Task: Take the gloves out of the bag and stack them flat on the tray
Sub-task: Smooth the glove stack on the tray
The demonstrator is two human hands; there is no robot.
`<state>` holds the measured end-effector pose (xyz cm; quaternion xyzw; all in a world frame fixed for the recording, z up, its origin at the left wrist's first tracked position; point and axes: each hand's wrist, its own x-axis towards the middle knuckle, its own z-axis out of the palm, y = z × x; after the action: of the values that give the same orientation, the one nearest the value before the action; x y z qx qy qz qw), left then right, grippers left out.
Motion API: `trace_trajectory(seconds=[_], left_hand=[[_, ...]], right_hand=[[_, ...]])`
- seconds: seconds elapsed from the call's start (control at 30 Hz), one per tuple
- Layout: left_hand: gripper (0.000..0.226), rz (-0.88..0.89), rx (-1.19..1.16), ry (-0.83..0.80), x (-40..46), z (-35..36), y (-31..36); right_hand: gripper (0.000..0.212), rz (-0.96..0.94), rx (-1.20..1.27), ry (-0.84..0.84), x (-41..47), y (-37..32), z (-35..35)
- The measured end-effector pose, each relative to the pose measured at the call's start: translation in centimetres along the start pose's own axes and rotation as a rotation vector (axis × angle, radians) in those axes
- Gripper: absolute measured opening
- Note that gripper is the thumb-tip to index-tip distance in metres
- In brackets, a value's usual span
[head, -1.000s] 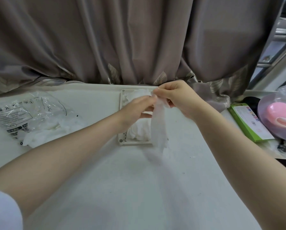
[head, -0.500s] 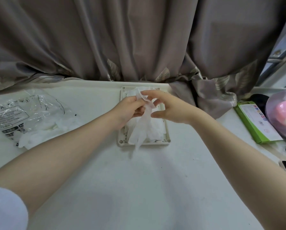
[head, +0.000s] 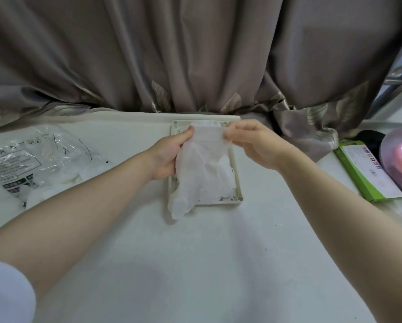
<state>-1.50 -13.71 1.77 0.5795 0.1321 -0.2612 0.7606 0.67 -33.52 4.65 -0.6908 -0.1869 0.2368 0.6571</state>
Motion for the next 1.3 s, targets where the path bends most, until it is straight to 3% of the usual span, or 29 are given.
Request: trace_trajectory(seconds=[0.1,0.2,0.33,0.57,0.67,0.77,0.83,0.9,0.97,1.03,1.17,1.3], left_hand=[[0.049,-0.060,-0.044,-0.081,0.0,-0.2,-0.4],[0.056,-0.067,-0.045,-0.173,0.0,-0.4,-0.8],[0.020,0.034,0.013,-0.152,0.6,-0.7,-1.1],[0.014,0.098,0.206,-0.082,1.7,-0.4,0.3],[0.017,0.216,0.265,-0.126,1.5,0.6,0.6],[0.030,0.454,0.625,-0.170,1.2,1.9,1.3],[0.042,0.639,0.813,-0.154,1.5,2.0,1.8],[0.037,0.793,0.916,-0.094,2.1,1.5,2.0],[0.026,0.899,1.026,-0.014,2.6,1.2,1.7],[0.015,0.868,1.080,0.092,2.9,1.5,1.6],[0.013,0.552,1.022,0.051,3.8,0.8,2.4],[0.008,0.463,1.085,0.066,4.5,0.6,2.4]], right_hand=[[0.018,0.096,0.313,-0.052,0.1,0.1,-0.2],[0.011,0.264,0.266,0.153,1.1,1.2,0.1],[0.024,0.321,0.314,0.349,2.5,3.2,-0.2],[0.025,0.276,0.315,0.469,4.1,3.3,-1.6],[0.021,0.221,0.344,0.413,4.3,3.4,-0.8],[0.018,0.236,0.495,0.203,4.4,3.3,1.2],[0.020,0.238,0.621,0.198,5.3,3.7,2.3],[0.023,0.255,0.723,0.202,5.9,4.1,3.1],[0.010,0.290,0.890,0.151,6.1,4.1,3.8],[0.016,0.286,1.011,0.080,6.0,3.9,4.3],[0.003,0.291,0.617,0.101,6.7,4.8,3.8],[0.018,0.410,0.342,0.240,6.8,6.4,1.6]])
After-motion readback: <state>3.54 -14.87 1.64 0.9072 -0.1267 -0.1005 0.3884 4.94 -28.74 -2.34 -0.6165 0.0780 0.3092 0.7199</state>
